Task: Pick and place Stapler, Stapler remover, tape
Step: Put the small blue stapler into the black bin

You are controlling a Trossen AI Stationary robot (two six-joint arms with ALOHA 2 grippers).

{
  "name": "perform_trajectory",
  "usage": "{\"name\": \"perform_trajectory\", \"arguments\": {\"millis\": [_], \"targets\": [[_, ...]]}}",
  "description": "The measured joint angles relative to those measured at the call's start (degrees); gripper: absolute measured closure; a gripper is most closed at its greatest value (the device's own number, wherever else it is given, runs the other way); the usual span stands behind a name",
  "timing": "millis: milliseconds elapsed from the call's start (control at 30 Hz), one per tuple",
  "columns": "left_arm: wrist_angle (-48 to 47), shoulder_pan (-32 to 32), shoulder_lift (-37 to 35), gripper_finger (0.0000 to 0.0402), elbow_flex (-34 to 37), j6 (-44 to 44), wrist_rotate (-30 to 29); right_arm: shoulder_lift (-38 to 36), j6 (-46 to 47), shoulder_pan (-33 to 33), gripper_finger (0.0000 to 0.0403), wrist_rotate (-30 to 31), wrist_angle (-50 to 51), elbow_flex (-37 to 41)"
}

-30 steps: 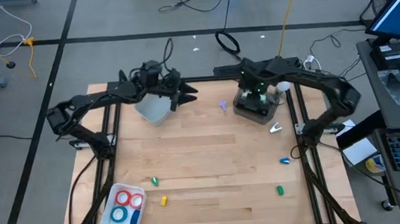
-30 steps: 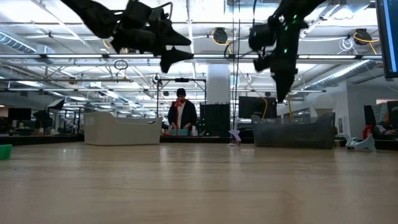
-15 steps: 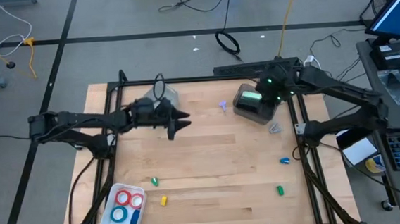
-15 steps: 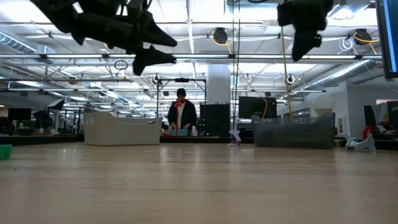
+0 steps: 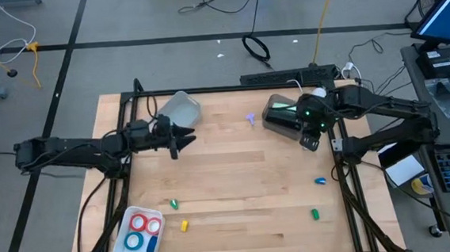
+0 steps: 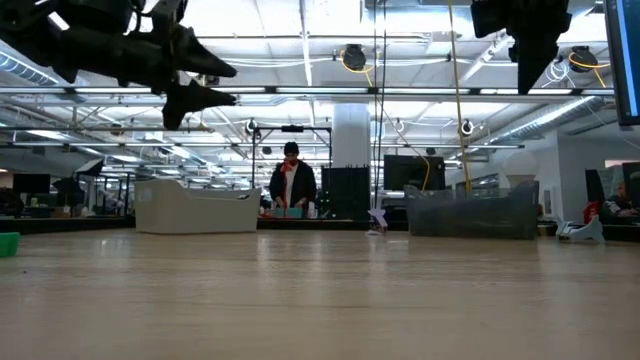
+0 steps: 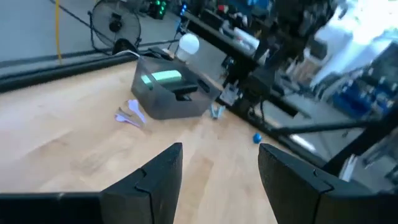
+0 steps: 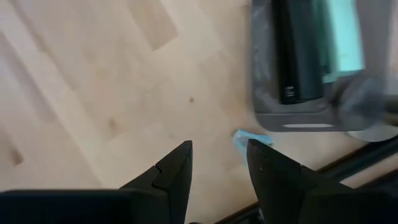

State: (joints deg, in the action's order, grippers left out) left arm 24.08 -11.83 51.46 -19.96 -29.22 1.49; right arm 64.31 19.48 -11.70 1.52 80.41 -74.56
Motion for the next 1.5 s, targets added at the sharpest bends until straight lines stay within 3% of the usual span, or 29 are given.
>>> {"name": "perform_trajectory", "arguments": {"millis": [133, 200, 333, 400, 533, 700, 933, 1200, 1500], "targets": [[1.5, 0.3, -1.6, 0.0192, 0.1, -10.8, 0.0, 0.0, -0.5, 1.0, 0.0259, 3.3, 0.0, 0.0], [2.9, 0.3, -3.1, 0.0192, 0.1, -5.3, 3.7, 0.0, -0.9, 1.0, 0.0259, 3.2, -0.4, 0.0], [2.2, 0.4, -8.3, 0.0192, 0.1, 12.0, 19.3, 0.0, -1.0, 1.0, 0.0259, 3.0, -1.6, 0.0], [0.2, 0.5, -11.1, 0.0192, 0.1, 14.3, 20.7, 0.0, -0.5, 0.9, 0.0259, 3.0, -1.8, 0.0], [-1.5, 2.5, -14.2, 0.0192, 3.1, 17.1, 14.4, 0.0, 1.0, 1.0, 0.0259, 2.8, -1.6, 0.0], [10.0, 5.5, -14.5, 0.0192, 11.5, 15.0, 9.1, 0.0, 1.7, 0.9, 0.0259, 2.2, -0.4, 0.0], [15.3, 9.2, -14.4, 0.0192, 17.2, 15.4, -0.4, 0.3, 2.7, 4.0, 0.0259, -13.6, 1.9, 0.7], [12.2, 9.3, -14.4, 0.0192, 17.4, 15.5, -1.7, 0.5, 6.3, 16.4, 0.0259, -18.0, 2.9, 13.1], [11.6, 9.3, -14.4, 0.0192, 17.4, 15.5, -1.7, 0.5, 10.5, 23.9, 0.0259, -17.7, -13.6, 29.5]]}}
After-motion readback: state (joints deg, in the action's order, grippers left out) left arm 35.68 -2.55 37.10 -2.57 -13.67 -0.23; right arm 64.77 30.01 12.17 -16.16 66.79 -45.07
